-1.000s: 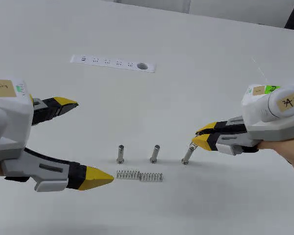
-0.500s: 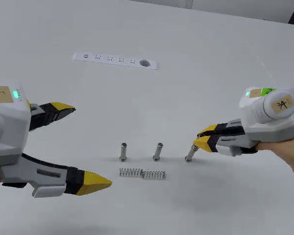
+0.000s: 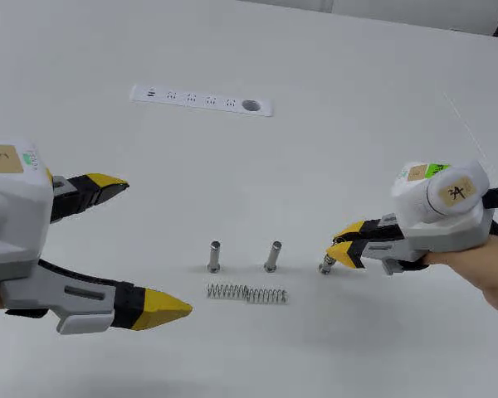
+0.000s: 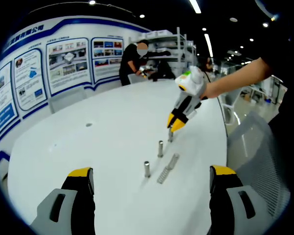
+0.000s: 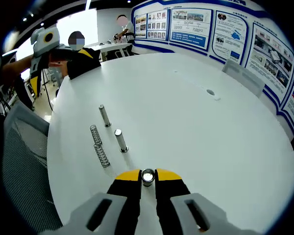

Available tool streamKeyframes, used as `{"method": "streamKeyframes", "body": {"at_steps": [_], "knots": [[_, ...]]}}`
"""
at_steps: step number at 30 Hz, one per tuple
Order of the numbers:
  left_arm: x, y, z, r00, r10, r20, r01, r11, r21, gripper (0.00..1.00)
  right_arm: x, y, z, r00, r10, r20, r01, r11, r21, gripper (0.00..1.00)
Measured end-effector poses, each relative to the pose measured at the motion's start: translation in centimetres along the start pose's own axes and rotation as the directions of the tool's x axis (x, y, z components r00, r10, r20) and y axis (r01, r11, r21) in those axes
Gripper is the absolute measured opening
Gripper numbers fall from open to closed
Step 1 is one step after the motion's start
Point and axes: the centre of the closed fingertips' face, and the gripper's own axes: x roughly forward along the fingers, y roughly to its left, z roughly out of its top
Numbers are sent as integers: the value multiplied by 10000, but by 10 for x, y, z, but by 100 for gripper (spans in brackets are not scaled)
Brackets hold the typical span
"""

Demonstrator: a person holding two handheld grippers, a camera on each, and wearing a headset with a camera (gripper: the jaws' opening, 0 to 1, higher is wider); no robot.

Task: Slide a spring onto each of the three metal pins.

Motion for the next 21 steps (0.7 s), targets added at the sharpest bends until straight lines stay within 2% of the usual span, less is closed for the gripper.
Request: {"method": "streamKeyframes", "body": {"at_steps": [5, 14, 21], "knots": [[-2, 1, 2, 9999, 75, 124, -73, 9999, -100, 100, 5, 1, -4, 9998, 31, -220, -34, 9999, -135, 11], [-2, -1, -3, 9999, 113, -31, -113, 9998, -185, 100, 9, 2, -8, 9992, 53, -406, -57, 9999, -96, 11], [-3, -1, -3, 9999, 126, 38, -125, 9996, -257, 100, 8, 1, -8, 9990, 10, -452, -18, 9999, -168, 12]]}}
